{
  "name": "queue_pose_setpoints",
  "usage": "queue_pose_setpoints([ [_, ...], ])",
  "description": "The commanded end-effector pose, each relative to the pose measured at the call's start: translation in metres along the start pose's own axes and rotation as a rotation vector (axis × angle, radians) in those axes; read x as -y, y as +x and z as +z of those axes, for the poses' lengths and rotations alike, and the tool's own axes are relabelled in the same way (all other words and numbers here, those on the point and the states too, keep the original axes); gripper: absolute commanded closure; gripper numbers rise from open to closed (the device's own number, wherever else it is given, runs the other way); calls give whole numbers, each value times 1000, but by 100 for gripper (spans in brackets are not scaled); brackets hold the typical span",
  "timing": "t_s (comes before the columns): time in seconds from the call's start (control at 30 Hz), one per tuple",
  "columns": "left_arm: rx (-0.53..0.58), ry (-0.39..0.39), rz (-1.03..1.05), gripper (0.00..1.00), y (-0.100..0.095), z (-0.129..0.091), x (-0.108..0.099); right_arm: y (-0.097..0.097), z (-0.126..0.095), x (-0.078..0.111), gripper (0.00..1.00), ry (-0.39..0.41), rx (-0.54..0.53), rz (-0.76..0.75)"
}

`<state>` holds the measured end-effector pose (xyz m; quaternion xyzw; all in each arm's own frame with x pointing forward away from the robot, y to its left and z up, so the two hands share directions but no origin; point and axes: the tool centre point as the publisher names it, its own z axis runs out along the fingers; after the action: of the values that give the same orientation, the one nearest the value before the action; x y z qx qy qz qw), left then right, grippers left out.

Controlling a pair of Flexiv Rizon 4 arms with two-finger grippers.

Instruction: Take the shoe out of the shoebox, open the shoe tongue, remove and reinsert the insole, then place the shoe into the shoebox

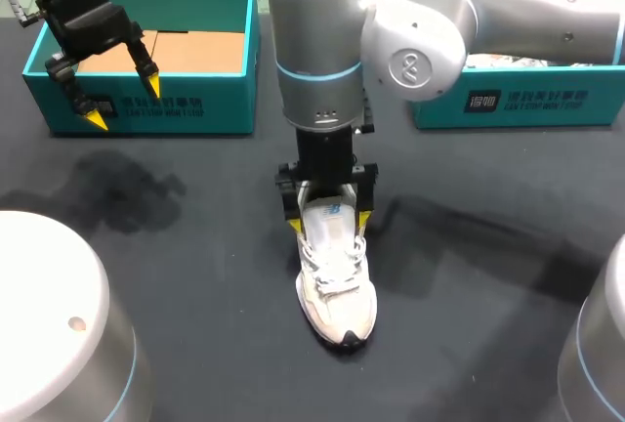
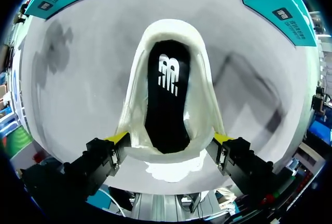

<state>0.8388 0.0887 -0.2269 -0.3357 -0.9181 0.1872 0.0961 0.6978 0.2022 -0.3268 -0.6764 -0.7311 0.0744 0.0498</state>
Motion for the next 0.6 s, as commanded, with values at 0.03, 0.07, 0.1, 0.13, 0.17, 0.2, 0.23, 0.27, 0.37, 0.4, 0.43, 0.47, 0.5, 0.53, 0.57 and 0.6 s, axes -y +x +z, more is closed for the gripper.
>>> queue_pose_setpoints([
  [0.03, 0, -2, 0, 0, 1, 0, 0, -4, -2, 8, 0, -8, -3, 8],
  [0.07, 0, -2, 0, 0, 1, 0, 0, -5, -2, 10, 0, -8, -2, 9],
  [0.1, 0, -2, 0, 0, 1, 0, 0, -6, -2, 12, 0, -6, 0, 15],
  [0.13, 0, -2, 0, 0, 1, 0, 0, -6, -3, 15, 0, -7, 1, 20],
  [0.17, 0, -2, 0, 0, 1, 0, 0, -6, -5, 19, 0, -14, 1, 27],
  [0.2, 0, -2, 0, 0, 1, 0, 0, -6, -8, 23, 0, -21, 8, 36],
  [0.23, 0, -2, 0, 0, 1, 0, 0, -6, -11, 28, 0, -26, 17, 40],
  [0.27, 0, -2, 0, 0, 1, 0, 0, -6, -16, 33, 0, -37, 21, 41],
  [0.37, 0, -2, 0, 0, 1, 0, 0, -5, -27, 46, 0, -68, 26, 24],
  [0.4, 0, -2, 0, 0, 1, 0, 0, -4, -31, 51, 0, -75, 30, 20],
  [0.43, 0, -2, 0, 0, 1, 0, 0, -3, -34, 54, 0, -73, 40, 20],
  [0.47, 0, -2, 0, 0, 1, 0, 0, -3, -36, 59, 0, -73, 43, 18],
  [0.5, 0, -2, 0, 0, 1, 0, 0, -3, -38, 63, 0, -77, 45, 13],
  [0.53, 0, -2, 0, 0, 1, 0, 0, -3, -39, 66, 0, -80, 46, 11],
  [0.57, 0, -2, 0, 0, 1, 0, 0, -3, -40, 69, 0, -82, 50, 11],
  [0.6, 0, -2, 0, 0, 1, 0, 0, -3, -41, 71, 0, -86, 53, 6],
])
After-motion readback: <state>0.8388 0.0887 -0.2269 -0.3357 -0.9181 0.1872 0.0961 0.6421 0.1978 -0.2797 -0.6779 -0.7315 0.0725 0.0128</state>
